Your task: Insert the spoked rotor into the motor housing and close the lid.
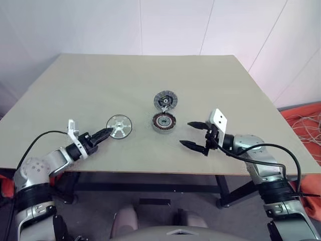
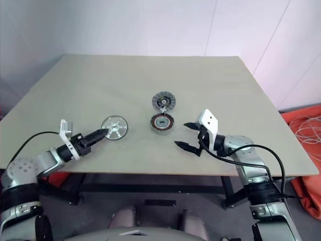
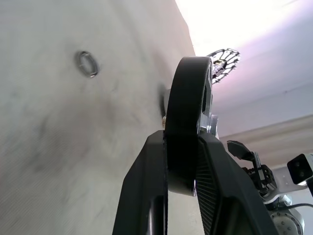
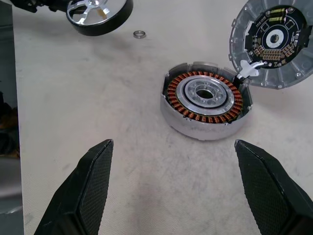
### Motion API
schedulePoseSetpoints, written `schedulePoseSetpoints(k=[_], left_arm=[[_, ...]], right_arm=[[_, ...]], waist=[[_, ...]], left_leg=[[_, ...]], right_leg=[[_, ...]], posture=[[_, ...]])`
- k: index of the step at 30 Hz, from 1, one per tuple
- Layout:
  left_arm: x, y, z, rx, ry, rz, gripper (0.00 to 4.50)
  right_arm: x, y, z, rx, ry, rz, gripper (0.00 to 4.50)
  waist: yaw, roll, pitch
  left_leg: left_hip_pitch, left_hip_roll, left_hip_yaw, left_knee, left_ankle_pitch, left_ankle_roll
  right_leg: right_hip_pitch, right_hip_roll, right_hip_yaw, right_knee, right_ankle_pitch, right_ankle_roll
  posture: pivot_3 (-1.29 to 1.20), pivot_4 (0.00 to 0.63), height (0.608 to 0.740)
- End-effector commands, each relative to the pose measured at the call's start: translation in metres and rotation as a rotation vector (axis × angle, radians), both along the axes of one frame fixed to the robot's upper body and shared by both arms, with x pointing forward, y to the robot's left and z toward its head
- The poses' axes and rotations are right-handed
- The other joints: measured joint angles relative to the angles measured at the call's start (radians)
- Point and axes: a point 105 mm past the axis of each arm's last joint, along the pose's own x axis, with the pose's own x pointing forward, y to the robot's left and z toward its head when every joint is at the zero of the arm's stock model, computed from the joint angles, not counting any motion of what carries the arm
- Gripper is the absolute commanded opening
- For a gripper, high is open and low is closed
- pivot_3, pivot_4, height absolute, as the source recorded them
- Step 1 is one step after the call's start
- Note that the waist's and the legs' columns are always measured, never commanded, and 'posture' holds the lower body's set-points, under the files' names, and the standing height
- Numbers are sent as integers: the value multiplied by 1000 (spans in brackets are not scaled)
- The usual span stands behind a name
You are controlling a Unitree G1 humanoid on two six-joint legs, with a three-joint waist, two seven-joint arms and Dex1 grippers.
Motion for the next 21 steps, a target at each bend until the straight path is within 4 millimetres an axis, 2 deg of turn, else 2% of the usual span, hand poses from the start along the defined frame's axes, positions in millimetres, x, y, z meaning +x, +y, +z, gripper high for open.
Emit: schedulePoseSetpoints(k=[1, 5, 12, 16, 21], left_arm=[[-4, 13, 18, -25, -68, 79, 428], [-7, 33, 17, -33, -64, 216, 428], [9, 75, 13, -39, -31, 543, 428], [20, 77, 18, -42, -24, 585, 428], [32, 67, 16, -26, -2, 543, 428]], right_arm=[[5, 2, 14, 1, -62, 15, 4500], [5, 0, 13, -4, -60, 11, 4500], [7, 2, 12, -6, -60, 10, 4500], [7, 2, 11, -6, -62, 9, 4500], [8, 2, 11, -6, -68, 1, 4500]], waist=[[0, 0, 0], [0, 0, 0], [2, -2, 0], [1, -2, 0], [2, -2, 0]], left_leg=[[0, 0, 0, 0, 0, 0], [0, 0, 0, 0, 0, 1], [1, 0, -1, 0, -1, 1], [1, 0, -1, 0, -1, 1], [0, 0, -1, 0, -1, 2]], right_leg=[[0, 0, 0, 0, 0, 0], [1, 0, -1, -1, 0, 0], [5, 0, -2, -4, 0, 1], [5, 0, -2, -4, 0, 1], [5, 0, -2, -4, 0, 1]], posture=[[0, 0, 740], [0, 0, 740], [0, 0, 740], [0, 0, 740], [0, 0, 740]])
